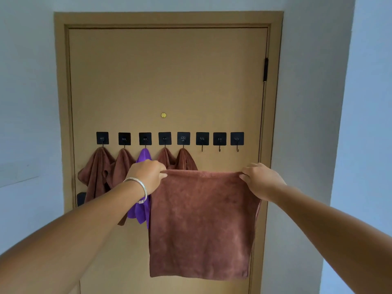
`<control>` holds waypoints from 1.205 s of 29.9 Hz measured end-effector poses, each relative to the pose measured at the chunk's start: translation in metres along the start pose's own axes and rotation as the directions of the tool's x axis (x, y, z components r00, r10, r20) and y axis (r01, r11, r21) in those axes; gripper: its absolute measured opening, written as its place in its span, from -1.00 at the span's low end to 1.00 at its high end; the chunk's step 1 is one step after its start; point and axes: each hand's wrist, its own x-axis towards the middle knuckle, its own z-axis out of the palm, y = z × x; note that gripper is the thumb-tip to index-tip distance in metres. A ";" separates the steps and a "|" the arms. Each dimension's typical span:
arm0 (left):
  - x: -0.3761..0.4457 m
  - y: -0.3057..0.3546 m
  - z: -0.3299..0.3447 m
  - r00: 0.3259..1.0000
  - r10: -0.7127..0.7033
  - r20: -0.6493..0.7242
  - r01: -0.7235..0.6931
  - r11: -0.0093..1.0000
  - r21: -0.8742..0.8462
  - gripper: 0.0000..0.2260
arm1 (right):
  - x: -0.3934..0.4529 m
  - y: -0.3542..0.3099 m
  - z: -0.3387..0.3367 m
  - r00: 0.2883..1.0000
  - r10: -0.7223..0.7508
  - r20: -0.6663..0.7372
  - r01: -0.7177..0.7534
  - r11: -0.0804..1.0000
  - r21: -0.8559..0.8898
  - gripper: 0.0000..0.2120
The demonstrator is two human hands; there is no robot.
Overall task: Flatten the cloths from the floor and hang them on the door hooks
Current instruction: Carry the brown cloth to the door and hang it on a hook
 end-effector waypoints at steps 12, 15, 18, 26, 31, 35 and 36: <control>0.116 -0.003 0.076 0.974 0.200 -0.110 -0.197 0.980 0.041 -0.58 | 0.142 0.033 0.075 0.995 -0.016 -0.100 0.028 0.992 0.119 -0.75; 0.149 -0.010 0.095 0.953 0.283 -0.104 -0.267 0.953 0.142 -0.58 | 0.182 0.049 0.089 0.988 -0.015 -0.155 0.046 0.979 0.198 -0.75; 0.176 -0.011 0.113 0.962 0.253 -0.106 -0.240 0.963 0.123 -0.50 | 0.214 0.058 0.102 0.979 -0.057 -0.194 0.105 0.963 0.249 -0.76; 0.230 -0.008 0.140 0.992 0.125 0.003 -0.124 0.981 0.149 -0.28 | 0.257 0.062 0.124 0.877 -0.391 -0.279 0.412 0.911 0.020 -0.59; 0.256 -0.013 0.148 0.992 0.114 0.052 -0.122 0.976 0.182 -0.29 | 0.286 0.063 0.136 0.924 -0.339 -0.180 0.333 0.941 -0.063 -0.52; 0.277 -0.011 0.155 0.988 0.139 0.072 -0.150 0.973 0.174 -0.31 | 0.299 0.055 0.138 0.961 -0.254 -0.109 0.244 0.965 -0.096 -0.55; 0.279 -0.010 0.156 0.987 0.144 0.075 -0.155 0.973 0.173 -0.32 | 0.301 0.051 0.138 0.965 -0.245 -0.098 0.233 0.966 -0.116 -0.57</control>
